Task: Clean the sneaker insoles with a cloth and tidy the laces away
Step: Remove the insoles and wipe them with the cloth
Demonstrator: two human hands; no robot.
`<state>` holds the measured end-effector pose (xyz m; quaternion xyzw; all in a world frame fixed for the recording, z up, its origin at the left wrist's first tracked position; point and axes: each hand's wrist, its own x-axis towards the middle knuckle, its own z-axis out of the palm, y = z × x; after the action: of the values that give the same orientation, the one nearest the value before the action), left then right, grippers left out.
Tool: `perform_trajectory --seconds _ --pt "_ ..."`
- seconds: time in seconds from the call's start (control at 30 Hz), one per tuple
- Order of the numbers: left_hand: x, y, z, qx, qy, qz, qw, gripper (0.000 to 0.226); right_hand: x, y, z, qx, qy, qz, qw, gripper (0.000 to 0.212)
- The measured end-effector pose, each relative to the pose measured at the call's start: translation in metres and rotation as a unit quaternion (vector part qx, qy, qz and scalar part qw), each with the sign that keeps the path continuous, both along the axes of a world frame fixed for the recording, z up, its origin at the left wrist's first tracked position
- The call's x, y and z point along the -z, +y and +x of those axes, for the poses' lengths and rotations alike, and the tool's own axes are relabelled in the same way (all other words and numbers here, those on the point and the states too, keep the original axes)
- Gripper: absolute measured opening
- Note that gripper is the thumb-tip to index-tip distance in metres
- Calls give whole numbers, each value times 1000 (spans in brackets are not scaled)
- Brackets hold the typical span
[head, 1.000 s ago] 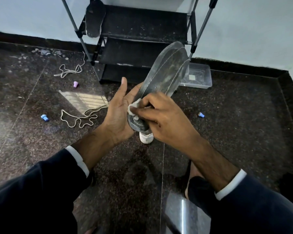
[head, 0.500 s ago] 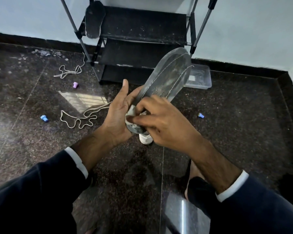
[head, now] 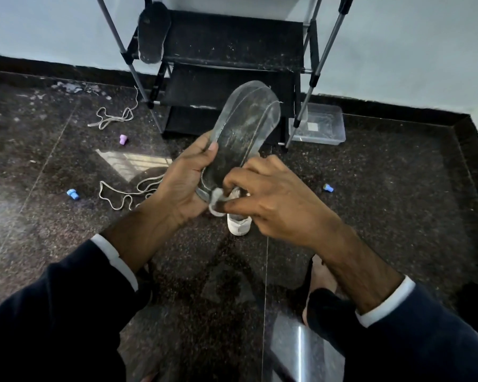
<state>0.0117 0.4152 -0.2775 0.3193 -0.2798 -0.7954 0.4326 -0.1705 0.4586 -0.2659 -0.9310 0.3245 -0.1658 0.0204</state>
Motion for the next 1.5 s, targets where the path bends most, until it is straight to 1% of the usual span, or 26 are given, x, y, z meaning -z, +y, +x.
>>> perform_trajectory --seconds 0.07,0.1,0.2,0.27,0.33,0.43,0.57,0.63,0.73,0.87,0.9,0.93,1.03,1.1,1.13,1.2,1.27,1.33,1.43,1.5 --pt "0 -3 4 -13 -11 -11 1000 37 2 -5 -12 29 9 5 1000 34" --pt "1 -3 6 -21 -21 -16 999 37 3 -7 -18 48 -19 27 998 33" --pt "5 -4 7 -48 -46 -16 998 39 1 -9 -23 102 -174 101 974 23" --pt "8 -4 5 -61 -39 -14 997 40 3 -4 -8 124 -205 87 967 23" --pt "8 -4 1 -75 -25 -10 997 40 10 2 12 134 -186 47 972 28" --pt "7 -4 -1 -86 2 -7 996 40 22 10 30 116 -139 14 983 35" --pt "4 -4 3 -100 13 7 995 37 21 8 29 80 -77 -70 991 40" --pt "3 -4 3 -103 18 13 994 35 19 5 25 72 -51 -97 991 45" --pt "6 -6 7 -116 18 15 993 36 20 0 17 69 -35 -100 992 45" --pt "8 -7 12 -120 7 -12 993 37 29 -6 1 71 16 -60 996 42" --pt "7 -7 12 -117 4 -19 993 38 29 -7 -2 70 1 -38 997 42" --pt "7 -6 11 -113 0 -26 993 39 27 -7 -4 73 -33 -12 997 40" --pt "9 -7 11 -115 -9 -42 992 40 16 -7 -1 100 -174 46 979 28" --pt "10 -6 9 -110 -9 -49 993 41 11 -6 4 131 -235 47 962 24" --pt "10 -6 7 -104 -7 -54 993 41 12 -6 8 147 -244 35 958 24" --pt "10 -3 0 -87 0 -63 994 41 16 -3 14 174 -216 6 961 29" --pt "10 -1 -4 -80 2 -65 995 41 22 1 18 166 -139 -28 976 40" --pt "10 -2 -5 -77 2 -63 995 41 24 1 18 153 -79 -70 983 46" --pt "10 -2 -4 -73 9 -63 995 41 21 -4 11 161 -48 -120 978 45" --pt "14 -2 -2 -79 -3 -65 995 41 24 -7 4 179 -30 -111 977 48"
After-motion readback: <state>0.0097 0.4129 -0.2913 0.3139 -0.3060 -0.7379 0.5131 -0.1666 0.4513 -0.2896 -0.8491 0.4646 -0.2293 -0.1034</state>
